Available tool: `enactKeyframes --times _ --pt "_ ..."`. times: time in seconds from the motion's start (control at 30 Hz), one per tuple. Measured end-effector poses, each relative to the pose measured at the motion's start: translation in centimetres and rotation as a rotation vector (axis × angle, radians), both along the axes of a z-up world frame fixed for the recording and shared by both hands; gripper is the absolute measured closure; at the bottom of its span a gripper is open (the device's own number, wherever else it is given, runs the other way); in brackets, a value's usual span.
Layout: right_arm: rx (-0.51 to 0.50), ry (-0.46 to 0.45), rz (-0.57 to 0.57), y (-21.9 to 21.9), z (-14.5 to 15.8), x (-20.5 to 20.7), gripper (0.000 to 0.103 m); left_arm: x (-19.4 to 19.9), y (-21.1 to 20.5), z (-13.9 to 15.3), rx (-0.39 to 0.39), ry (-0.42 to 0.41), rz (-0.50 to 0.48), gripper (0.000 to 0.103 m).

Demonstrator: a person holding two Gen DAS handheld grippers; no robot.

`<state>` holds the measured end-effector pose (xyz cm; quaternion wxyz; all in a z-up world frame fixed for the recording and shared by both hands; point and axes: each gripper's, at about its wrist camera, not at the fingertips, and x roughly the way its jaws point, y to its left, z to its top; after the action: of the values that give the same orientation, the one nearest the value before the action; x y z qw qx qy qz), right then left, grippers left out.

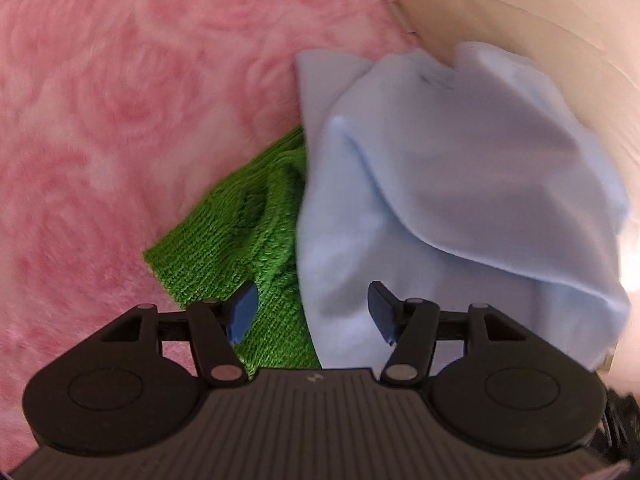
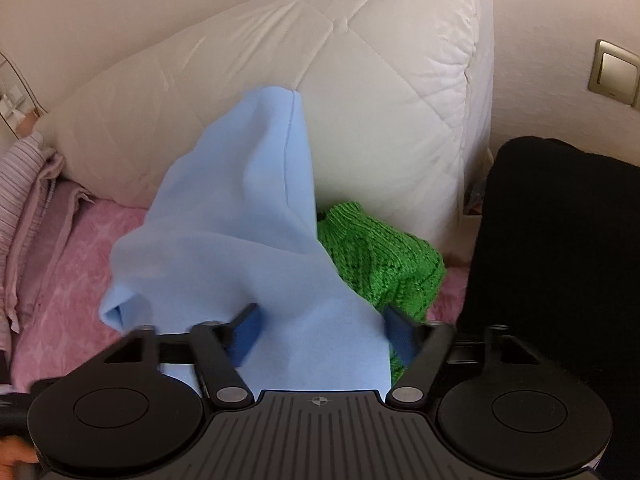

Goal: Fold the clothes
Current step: 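Reach both grippers to the light blue shirt and close on it, then lift the shirt with both grippers and lay it on the open bed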

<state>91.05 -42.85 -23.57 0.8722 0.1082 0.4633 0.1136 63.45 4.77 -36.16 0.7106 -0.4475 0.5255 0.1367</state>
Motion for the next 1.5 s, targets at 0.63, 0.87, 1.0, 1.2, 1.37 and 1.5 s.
enactKeyframes --times 0.63,0.87,1.0,1.2,1.37,1.5 --pt "0.09 -0.24 0.137 3.9 8.9 -3.6 0.094 -3.1 3.7 6.5 -0.059 -0.301 0.14 0.103" --pt "0.206 -0.413 0.303 9.6 16.2 -7.7 0.094 -10.8 8.8 16.9 0.08 -0.484 0.246 0.103" --pt "0.309 -0.496 0.47 14.7 20.8 -12.1 0.094 -18.1 9.9 23.5 0.196 -0.592 0.352 0.103" --pt "0.485 -0.567 0.717 21.4 26.1 -21.9 0.094 -30.6 8.0 32.3 0.386 -0.716 0.534 0.103" --pt "0.562 -0.46 0.851 25.5 27.3 -29.3 0.093 -41.1 5.6 37.0 0.527 -0.717 0.697 0.103" --pt "0.477 -0.272 1.074 29.3 24.9 -36.0 0.075 -46.3 2.7 35.8 0.565 -0.528 0.785 0.101"
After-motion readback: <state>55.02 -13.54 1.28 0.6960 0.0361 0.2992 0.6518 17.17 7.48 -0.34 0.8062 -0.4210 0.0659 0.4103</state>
